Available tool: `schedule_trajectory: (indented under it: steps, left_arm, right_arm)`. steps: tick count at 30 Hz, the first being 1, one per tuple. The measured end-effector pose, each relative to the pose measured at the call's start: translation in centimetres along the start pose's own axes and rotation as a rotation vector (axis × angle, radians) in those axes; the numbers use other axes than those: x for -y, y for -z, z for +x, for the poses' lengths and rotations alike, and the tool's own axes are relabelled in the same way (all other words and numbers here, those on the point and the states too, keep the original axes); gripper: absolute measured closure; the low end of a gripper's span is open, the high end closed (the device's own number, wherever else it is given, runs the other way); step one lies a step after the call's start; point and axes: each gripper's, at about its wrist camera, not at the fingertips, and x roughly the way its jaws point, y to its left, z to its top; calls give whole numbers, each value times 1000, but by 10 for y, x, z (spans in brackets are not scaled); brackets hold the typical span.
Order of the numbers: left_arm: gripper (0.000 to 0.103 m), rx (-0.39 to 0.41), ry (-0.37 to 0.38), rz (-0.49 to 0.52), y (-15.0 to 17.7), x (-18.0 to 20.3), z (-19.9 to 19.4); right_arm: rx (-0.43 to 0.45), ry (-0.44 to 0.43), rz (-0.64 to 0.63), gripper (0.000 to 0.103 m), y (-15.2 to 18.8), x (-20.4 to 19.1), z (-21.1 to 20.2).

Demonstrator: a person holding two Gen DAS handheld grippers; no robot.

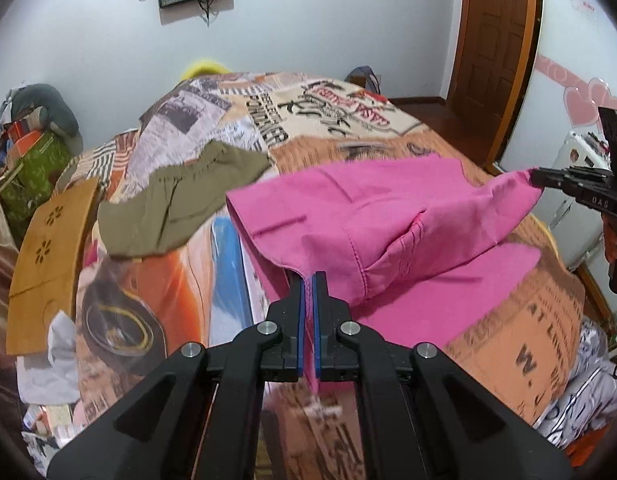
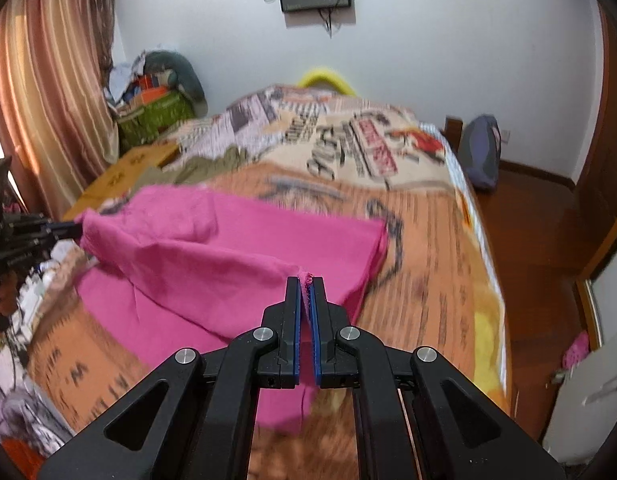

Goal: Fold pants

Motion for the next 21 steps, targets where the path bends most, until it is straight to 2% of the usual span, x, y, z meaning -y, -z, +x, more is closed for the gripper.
schedule_trajectory:
  steps: [5, 10, 13, 15, 17, 21]
  left_arm:
    - [101, -35, -4, -12, 21, 2, 1]
    - [100, -49, -3, -42, 30, -5, -6]
    - [98, -28, -19, -53, 24, -14, -17]
    - [97, -8, -31, -58, 13, -21, -23]
    - [96, 1, -41, -63, 0, -27, -24]
    - [92, 0, -45, -103, -33, -40, -9]
  right_arm:
    - [-60, -17, 58, 99, 24, 6, 6]
    - [-81, -16, 71, 96, 31, 6, -1]
    - [-69, 1, 48, 89, 26, 6, -10]
    - [-38, 15, 28, 76, 17, 7, -17]
    - [-5, 29, 10, 70, 8, 7, -19]
    - [28, 37, 5, 69, -12, 13, -11]
